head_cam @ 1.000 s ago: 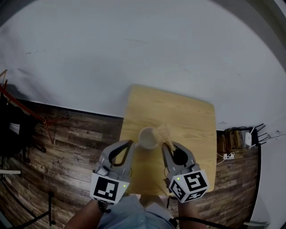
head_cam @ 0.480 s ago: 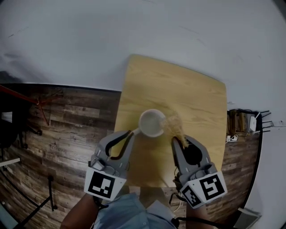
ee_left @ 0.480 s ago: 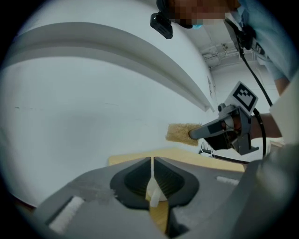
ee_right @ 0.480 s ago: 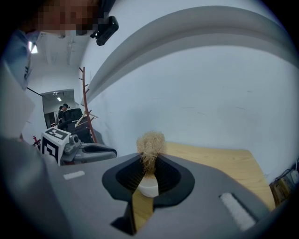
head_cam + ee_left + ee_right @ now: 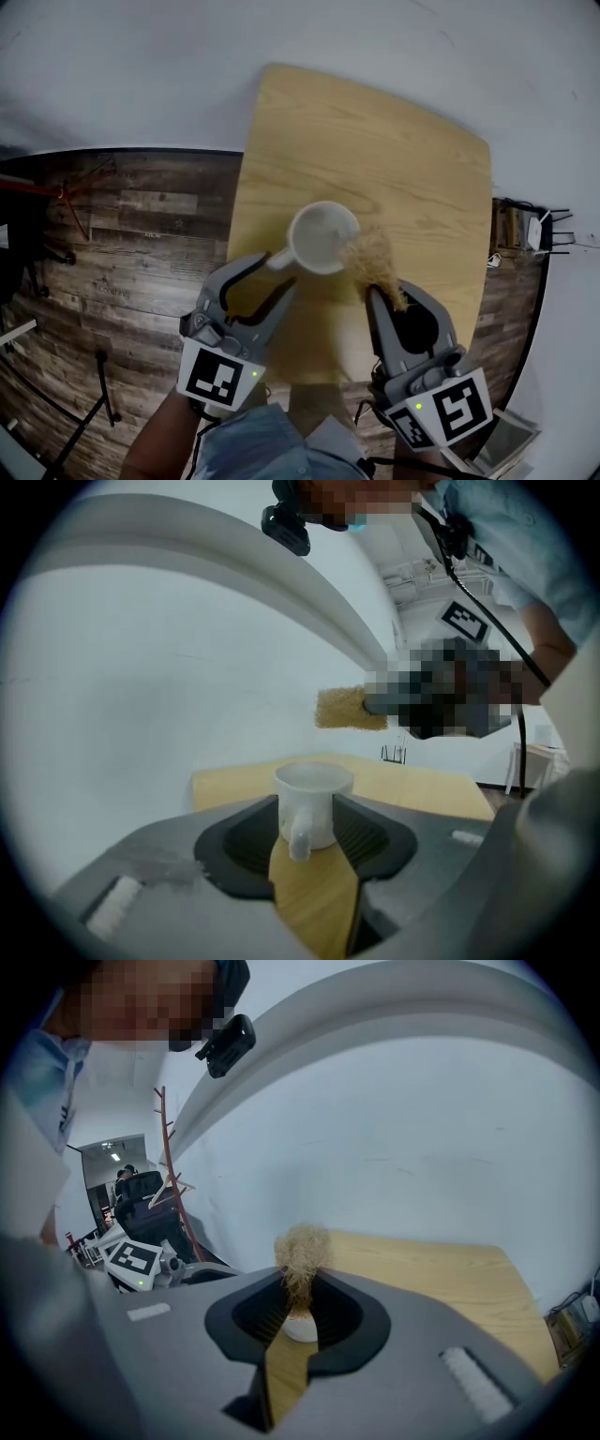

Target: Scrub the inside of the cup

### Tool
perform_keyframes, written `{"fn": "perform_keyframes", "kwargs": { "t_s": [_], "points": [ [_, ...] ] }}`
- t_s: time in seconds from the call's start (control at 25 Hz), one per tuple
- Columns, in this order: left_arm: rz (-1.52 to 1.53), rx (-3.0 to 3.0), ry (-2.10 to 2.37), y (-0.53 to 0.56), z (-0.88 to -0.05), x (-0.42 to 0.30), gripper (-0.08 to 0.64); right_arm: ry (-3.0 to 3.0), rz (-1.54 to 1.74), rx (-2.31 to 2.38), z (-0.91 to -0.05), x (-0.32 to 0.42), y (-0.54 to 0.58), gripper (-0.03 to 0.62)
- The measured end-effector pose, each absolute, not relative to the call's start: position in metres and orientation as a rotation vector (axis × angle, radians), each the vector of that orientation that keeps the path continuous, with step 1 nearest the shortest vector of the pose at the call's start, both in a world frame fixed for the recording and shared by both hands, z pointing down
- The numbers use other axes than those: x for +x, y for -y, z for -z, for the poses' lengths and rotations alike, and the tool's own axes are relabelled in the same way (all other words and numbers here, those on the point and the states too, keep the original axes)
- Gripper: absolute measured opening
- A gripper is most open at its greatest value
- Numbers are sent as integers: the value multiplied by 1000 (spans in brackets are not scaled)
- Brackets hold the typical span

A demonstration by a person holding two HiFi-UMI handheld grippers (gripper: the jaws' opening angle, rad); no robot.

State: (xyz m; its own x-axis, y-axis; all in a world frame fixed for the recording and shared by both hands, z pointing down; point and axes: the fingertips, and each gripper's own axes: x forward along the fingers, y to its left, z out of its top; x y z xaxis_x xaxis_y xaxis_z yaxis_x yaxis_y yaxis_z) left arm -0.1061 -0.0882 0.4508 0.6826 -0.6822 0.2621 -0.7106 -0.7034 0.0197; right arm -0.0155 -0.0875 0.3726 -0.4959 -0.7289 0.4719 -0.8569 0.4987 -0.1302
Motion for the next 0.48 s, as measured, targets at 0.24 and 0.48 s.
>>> {"fn": "perform_keyframes", "kwargs": {
  "t_s": [0.24,0.48],
  "points": [
    [-402,2723,1139,97,-475,-106,190,2375,-513,1334,-378,-12,89,57],
    [-454,2714,1112,103,-490,-103,190,2359,-529,1349,-382,-8,90,57]
  ]
}}
